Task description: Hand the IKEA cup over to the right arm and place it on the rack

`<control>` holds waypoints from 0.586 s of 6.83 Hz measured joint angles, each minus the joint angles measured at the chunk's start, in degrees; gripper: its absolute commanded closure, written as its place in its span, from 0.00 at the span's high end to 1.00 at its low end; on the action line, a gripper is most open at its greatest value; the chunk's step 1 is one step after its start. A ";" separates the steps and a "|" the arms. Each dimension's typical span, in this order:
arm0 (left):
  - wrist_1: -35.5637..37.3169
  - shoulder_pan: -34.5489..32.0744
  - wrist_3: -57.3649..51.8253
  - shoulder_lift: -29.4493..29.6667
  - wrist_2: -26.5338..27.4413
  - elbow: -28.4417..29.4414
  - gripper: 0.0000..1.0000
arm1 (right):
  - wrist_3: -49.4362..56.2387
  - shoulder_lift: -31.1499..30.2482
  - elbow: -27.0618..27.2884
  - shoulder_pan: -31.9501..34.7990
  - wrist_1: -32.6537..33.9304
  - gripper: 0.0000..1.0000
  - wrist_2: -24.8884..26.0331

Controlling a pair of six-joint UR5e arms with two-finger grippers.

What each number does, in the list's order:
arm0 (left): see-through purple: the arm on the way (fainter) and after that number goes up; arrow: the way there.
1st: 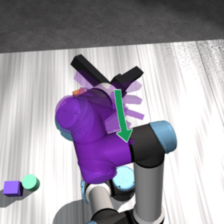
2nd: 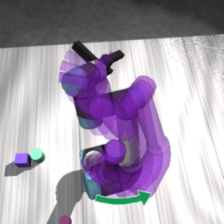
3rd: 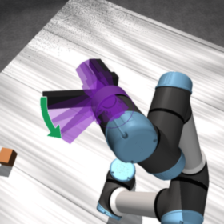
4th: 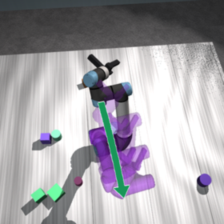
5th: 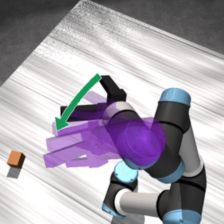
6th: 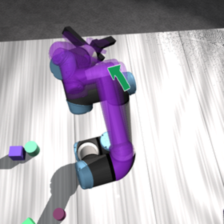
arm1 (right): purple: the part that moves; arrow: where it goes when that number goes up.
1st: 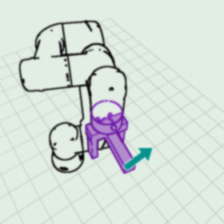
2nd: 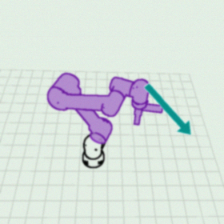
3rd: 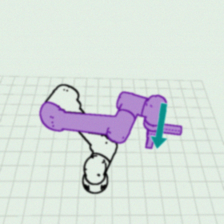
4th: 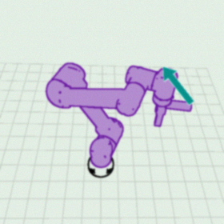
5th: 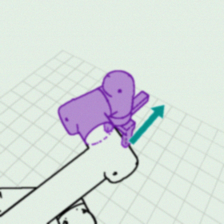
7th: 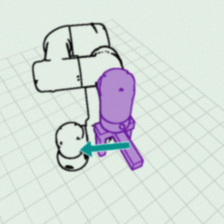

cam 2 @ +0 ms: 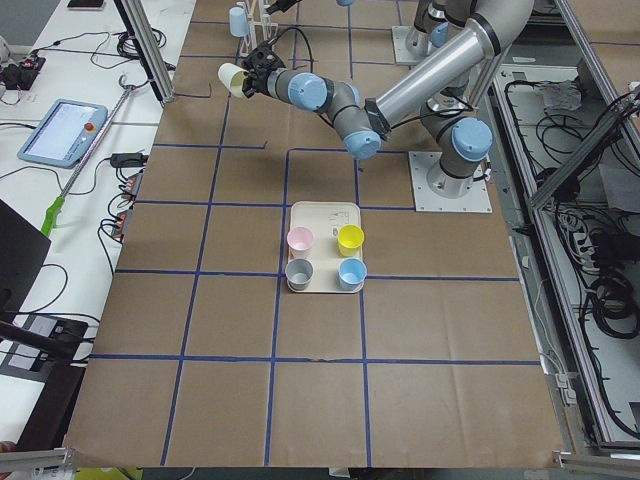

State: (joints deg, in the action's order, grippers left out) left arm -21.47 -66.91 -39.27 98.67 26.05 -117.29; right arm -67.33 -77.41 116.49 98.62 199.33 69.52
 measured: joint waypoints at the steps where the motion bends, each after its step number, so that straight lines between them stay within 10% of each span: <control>1: 4.76 -0.91 0.22 0.14 -2.01 -2.32 0.03 | -0.66 0.00 0.06 0.12 0.05 1.00 -0.02; 4: 7.93 -4.88 1.22 0.30 -2.65 -3.46 0.03 | -7.42 0.75 0.19 0.37 0.35 1.00 -0.23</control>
State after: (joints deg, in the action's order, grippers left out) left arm -13.54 -71.79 -38.05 98.97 23.40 -120.75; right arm -74.75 -76.65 116.68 99.00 199.69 69.30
